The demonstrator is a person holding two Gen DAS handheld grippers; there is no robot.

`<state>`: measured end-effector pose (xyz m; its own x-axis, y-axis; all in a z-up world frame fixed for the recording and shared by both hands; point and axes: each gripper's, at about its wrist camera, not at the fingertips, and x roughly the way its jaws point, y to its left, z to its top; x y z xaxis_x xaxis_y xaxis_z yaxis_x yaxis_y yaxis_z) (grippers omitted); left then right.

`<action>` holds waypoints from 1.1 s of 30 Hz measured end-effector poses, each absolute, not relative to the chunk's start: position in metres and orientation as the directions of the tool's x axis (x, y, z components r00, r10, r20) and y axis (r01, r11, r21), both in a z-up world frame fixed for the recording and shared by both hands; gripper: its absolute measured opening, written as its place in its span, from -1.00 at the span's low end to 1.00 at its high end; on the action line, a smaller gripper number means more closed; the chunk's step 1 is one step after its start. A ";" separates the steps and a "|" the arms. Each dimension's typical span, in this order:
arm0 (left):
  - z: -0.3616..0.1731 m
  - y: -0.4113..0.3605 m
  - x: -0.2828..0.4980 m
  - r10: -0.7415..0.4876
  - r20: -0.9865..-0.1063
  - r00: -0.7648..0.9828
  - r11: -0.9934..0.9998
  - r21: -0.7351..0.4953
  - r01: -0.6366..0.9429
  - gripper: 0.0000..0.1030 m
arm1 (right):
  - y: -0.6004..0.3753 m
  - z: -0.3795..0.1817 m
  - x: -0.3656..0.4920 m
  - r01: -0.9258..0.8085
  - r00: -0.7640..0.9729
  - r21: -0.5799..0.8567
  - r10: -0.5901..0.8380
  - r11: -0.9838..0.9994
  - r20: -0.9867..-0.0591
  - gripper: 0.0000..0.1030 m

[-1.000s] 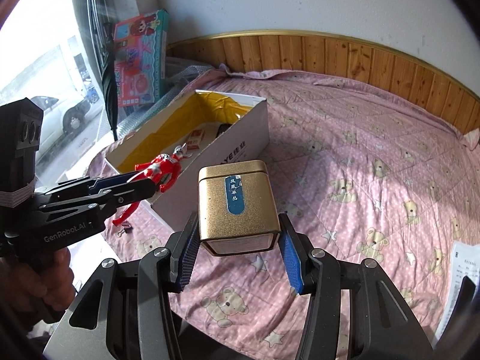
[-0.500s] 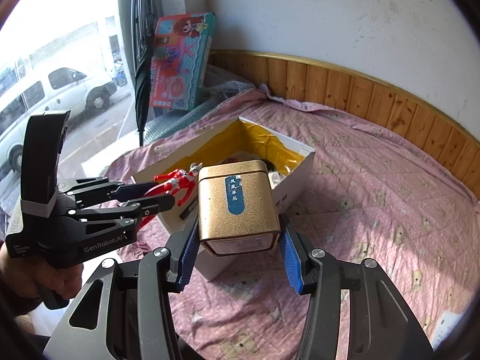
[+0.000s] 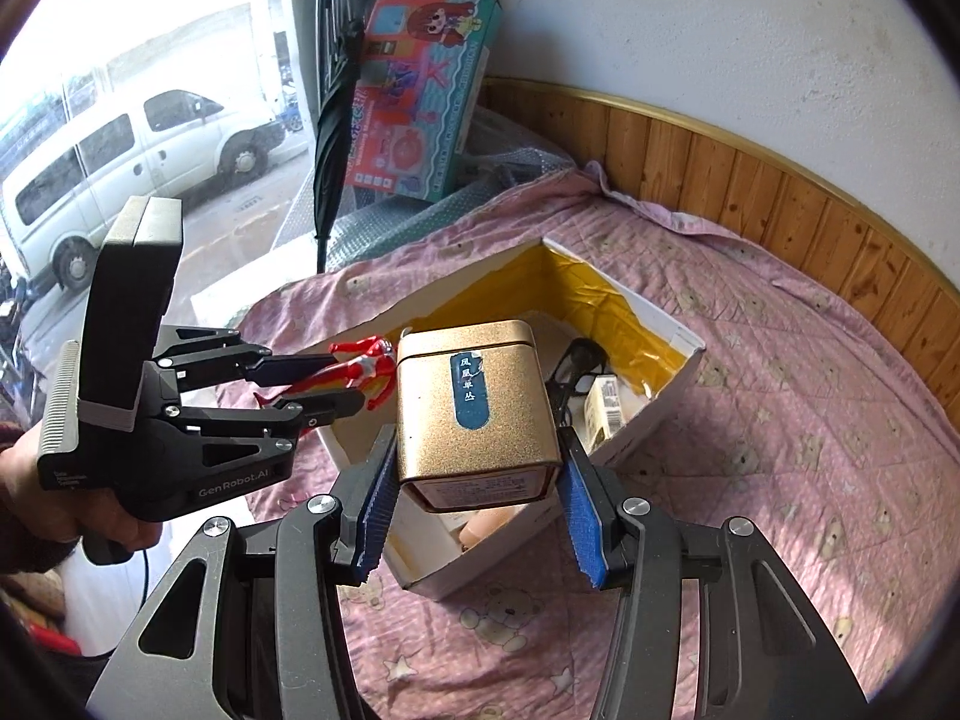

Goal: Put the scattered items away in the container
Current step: 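Carry the red figure with the left tool while the right carries the tin over the box, then lower the red figure with the left tool while the right lowers the tin into the box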

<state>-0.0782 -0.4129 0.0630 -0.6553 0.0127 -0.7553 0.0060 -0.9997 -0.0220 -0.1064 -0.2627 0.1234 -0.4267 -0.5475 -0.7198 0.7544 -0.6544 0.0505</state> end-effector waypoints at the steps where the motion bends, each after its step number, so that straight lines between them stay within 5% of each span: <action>1: 0.061 -0.415 -0.080 0.010 -0.762 -0.648 -1.000 -0.018 0.006 -0.48 | -0.266 0.121 -0.109 0.760 -0.414 0.056 -0.549 -0.648 -0.726 0.02; 33: 0.003 -0.448 -0.158 -0.066 -0.905 -0.420 -0.970 0.156 -0.184 -0.48 | -0.314 0.057 -0.197 0.705 -0.166 0.271 -0.524 -0.655 -0.835 0.02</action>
<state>-0.1584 -0.4476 0.0027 -0.4197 -0.0663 -0.9053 -0.1842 -0.9704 0.1564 -0.1968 -0.3142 0.0567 -0.1655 -0.5241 -0.8354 0.7050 -0.6552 0.2714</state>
